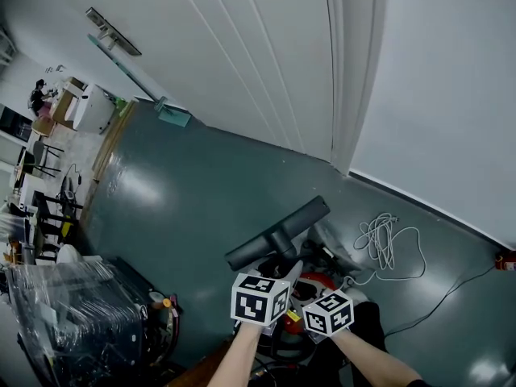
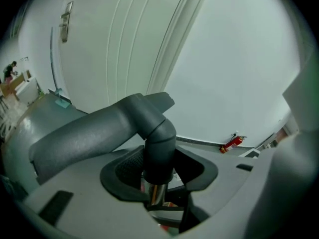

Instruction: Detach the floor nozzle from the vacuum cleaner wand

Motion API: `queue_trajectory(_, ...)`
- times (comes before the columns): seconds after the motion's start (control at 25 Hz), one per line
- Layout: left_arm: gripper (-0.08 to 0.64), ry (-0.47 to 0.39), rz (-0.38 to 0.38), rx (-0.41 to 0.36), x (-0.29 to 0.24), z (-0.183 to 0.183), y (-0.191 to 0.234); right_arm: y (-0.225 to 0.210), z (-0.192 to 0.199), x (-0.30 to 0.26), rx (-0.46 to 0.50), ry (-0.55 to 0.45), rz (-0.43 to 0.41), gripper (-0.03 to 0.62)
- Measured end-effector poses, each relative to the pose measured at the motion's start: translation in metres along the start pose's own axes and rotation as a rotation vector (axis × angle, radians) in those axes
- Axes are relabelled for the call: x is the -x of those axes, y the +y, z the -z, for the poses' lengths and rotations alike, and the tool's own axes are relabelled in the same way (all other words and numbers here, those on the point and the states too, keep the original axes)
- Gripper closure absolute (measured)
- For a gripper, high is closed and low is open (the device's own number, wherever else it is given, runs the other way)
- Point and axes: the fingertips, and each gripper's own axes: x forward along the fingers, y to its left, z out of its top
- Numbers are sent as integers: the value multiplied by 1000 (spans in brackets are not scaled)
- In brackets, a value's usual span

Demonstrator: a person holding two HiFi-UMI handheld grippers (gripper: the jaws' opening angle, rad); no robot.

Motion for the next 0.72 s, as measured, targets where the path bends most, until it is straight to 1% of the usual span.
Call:
queue_trajectory(0.12,379,6,-68,-99,2,0,0,1,0,-1,3,10,-2,449)
queue_trajectory(0.16,379,6,-77,-109,1,0,-1,1,0,0,4,11,-3,449)
queue_trajectory(0.2,379,5,-73,-99,1,1,-1,1,1,0,3,10,-3,449)
queue_trajectory(0.36,377,-7,-7,24,0,0,-1,-1,1,1,-7,3,7,449)
queue_trajectory(0.4,377,-7,-8,26,0,-1,0,-1,2,1,-7,4,9,449)
queue_trajectory(0.44,377,-1,-27,-2,0,-1,0,-1,2,0,-6,6,9,449)
queue_trajectory(0.52,379,19,-92,-112,2,-2,0,0,1,-1,-3,11,5,449)
queue_trajectory(0.56,379,28,-111,-154,2,-2,-2,1,1,-1,-2,12,2,449)
queue_trajectory(0.6,379,33,-112,-167,1,-2,-4,1,1,0,-3,12,1,449)
queue_trajectory(0.64,379,32,-100,-150,0,-2,-4,1,1,0,-4,13,1,449)
queue_trajectory(0.72,379,7,-60,-55,0,-5,0,0,1,-1,-7,14,0,449)
